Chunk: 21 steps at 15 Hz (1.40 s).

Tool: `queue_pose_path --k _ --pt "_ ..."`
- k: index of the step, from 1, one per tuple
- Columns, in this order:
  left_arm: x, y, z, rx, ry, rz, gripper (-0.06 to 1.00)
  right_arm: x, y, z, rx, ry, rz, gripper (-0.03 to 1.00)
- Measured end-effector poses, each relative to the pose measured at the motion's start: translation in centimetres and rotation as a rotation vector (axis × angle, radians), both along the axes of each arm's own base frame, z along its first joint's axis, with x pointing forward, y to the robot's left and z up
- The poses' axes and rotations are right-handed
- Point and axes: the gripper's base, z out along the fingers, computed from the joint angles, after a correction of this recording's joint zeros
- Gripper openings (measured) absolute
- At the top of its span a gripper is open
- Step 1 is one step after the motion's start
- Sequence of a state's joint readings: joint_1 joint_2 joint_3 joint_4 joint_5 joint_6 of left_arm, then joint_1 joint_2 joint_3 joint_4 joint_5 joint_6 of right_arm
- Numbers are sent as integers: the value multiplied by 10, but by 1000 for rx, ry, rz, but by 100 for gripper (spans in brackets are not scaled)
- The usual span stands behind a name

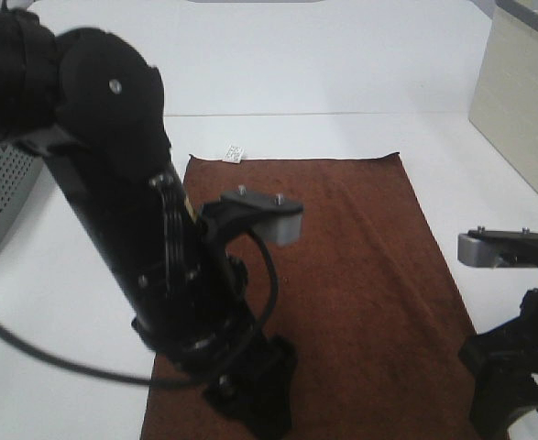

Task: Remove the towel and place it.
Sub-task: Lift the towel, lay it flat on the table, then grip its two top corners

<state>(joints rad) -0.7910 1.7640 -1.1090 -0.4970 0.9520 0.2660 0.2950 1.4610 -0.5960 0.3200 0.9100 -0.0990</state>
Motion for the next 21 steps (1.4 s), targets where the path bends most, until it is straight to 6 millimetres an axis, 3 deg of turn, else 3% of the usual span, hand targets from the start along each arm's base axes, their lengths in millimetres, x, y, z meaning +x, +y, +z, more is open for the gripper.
queue_pose_path --k 2,5,8,11,15,18,21 --pt "36 15 19 -39 -51 93 81 27 1 21 -37 -120 23 67" --pt "87 52 34 -56 -108 236 81 80 6 55 -54 -275 9 67" --pt "128 99 34 -52 -148 365 81 138 -18 70 -37 -282 -94 67" --pt "155 133 19 -37 -156 481 81 189 -22 65 27 -261 -46 73" --pt "191 158 1 -50 -147 591 81 246 -24 39 130 -294 -20 80" --pt "216 161 -17 -84 -148 618 81 280 -41 17 243 -322 -45 80" --pt "240 154 -34 -137 -148 611 81 308 -42 -7 261 -323 -15 79"
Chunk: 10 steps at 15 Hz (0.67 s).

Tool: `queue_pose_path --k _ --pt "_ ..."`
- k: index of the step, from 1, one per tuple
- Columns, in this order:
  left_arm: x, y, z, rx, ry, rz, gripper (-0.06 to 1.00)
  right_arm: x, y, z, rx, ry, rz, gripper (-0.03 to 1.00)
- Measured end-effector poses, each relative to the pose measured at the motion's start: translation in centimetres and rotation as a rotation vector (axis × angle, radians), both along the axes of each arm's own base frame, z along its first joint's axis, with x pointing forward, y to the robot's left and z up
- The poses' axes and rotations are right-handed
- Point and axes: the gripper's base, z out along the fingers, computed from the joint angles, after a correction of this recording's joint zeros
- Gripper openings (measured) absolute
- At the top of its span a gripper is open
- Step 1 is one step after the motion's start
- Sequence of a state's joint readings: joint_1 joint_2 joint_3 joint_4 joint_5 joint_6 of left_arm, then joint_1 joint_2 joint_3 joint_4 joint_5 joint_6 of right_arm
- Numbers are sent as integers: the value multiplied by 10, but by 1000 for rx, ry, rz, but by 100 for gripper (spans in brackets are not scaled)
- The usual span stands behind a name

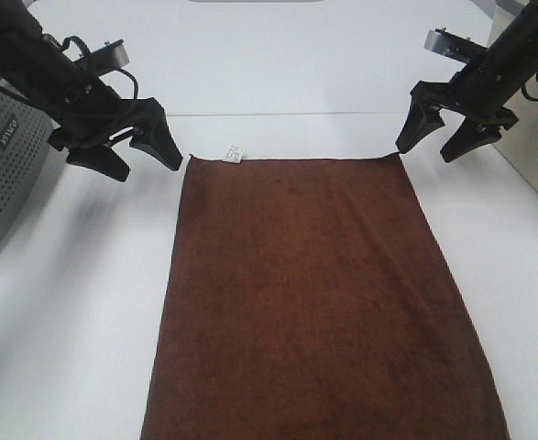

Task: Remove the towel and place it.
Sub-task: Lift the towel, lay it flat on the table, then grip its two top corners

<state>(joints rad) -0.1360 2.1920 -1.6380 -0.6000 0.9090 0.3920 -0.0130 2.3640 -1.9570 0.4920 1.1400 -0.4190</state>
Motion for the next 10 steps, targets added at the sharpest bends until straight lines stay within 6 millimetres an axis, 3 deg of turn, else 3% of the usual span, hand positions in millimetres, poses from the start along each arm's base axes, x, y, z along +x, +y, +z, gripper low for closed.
queue_pose_path --k 4,8,10 --pt "27 -6 -25 -32 -9 12 81 29 0 -26 3 -24 16 79" --pt "56 -14 -52 -99 -50 6 81 41 0 -50 11 -18 20 79" --pt "63 -17 -62 -120 -53 10 81 43 1 -52 15 -24 15 79"
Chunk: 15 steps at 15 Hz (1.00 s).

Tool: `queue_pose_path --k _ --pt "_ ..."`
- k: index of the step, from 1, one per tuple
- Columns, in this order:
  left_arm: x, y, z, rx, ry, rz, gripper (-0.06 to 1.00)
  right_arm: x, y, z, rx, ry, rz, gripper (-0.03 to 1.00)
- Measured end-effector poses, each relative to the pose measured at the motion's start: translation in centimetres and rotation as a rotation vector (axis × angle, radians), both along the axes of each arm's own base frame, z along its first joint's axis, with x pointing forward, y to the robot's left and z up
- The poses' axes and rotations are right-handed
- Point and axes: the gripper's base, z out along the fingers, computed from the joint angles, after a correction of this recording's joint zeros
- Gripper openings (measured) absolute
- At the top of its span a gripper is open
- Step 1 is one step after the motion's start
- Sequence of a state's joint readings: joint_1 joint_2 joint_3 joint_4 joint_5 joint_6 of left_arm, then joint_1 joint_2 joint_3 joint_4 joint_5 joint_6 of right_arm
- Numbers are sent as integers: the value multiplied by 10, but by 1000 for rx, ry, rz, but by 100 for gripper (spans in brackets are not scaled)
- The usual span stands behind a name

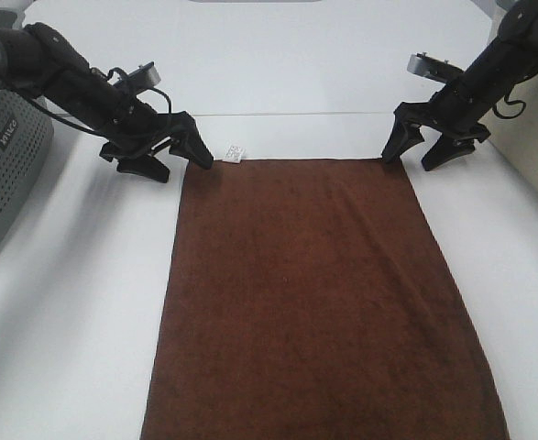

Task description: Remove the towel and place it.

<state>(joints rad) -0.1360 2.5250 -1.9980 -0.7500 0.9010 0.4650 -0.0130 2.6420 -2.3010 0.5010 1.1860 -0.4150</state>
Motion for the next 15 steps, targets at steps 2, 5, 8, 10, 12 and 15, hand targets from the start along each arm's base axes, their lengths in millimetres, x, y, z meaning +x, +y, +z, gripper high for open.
queue_pose_path --k 2,5,8,10,12,15 --pt "3 -2 -3 -24 -3 6 81 1 1 -3 7 -1 -5 79" --pt "3 -2 -4 -31 0 11 81 2 1 -4 10 -4 -9 79" --pt "3 -2 -4 -31 -3 8 81 3 1 -4 12 -18 -24 79" --pt "3 -2 -4 -24 -3 5 81 3 1 -6 16 -4 -49 79" --pt "2 -8 -4 -14 -7 -10 79 4 1 -8 22 5 -62 78" --pt "-1 -31 -11 -18 -16 -15 68 6 15 -15 32 6 -63 75"
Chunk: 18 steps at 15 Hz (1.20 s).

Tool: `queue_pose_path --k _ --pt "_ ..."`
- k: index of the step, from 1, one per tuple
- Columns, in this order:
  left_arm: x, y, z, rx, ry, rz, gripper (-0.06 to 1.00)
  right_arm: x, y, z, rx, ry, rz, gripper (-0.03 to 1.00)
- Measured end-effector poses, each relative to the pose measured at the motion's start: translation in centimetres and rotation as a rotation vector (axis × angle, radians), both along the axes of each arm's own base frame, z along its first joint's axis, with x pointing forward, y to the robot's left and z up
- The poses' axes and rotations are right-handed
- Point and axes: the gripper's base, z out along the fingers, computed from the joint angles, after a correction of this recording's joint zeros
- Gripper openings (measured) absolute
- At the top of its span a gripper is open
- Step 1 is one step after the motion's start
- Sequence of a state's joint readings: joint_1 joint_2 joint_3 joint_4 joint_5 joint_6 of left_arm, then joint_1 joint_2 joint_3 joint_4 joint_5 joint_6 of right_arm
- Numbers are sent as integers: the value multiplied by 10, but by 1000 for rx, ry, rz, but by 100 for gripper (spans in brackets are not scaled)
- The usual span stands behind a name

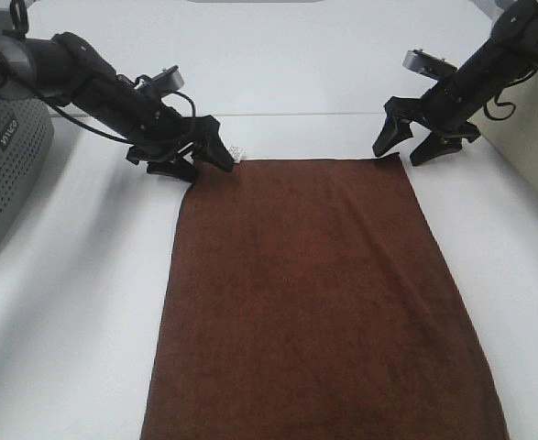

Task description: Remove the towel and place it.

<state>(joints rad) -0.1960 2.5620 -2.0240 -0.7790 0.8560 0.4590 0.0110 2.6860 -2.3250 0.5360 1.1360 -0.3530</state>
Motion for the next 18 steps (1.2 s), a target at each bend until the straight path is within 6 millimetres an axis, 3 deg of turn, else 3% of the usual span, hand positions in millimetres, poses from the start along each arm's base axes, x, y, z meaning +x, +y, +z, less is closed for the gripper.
queue_pose_path --k 3,6,8,10,12,13,18 --pt "-2 -13 -3 -3 -10 -4 63 -1 24 -5 -43 -15 49 69" --pt "-2 -12 -4 4 -8 -5 52 -1 22 -9 -99 -15 48 56" --pt "-2 -12 -6 14 -8 -8 39 -1 22 -10 -142 -23 64 46" --pt "-2 -11 -9 27 -13 -9 21 0 20 -11 -177 -34 72 32" --pt "-1 -10 -11 48 -26 -14 3 1 17 -11 -213 -44 78 10" --pt "-1 -9 -11 58 -38 -21 1 1 16 -11 -222 -47 81 2" --pt "12 -5 -4 139 -154 -26 0 8 14 -2 -255 -95 74 1"
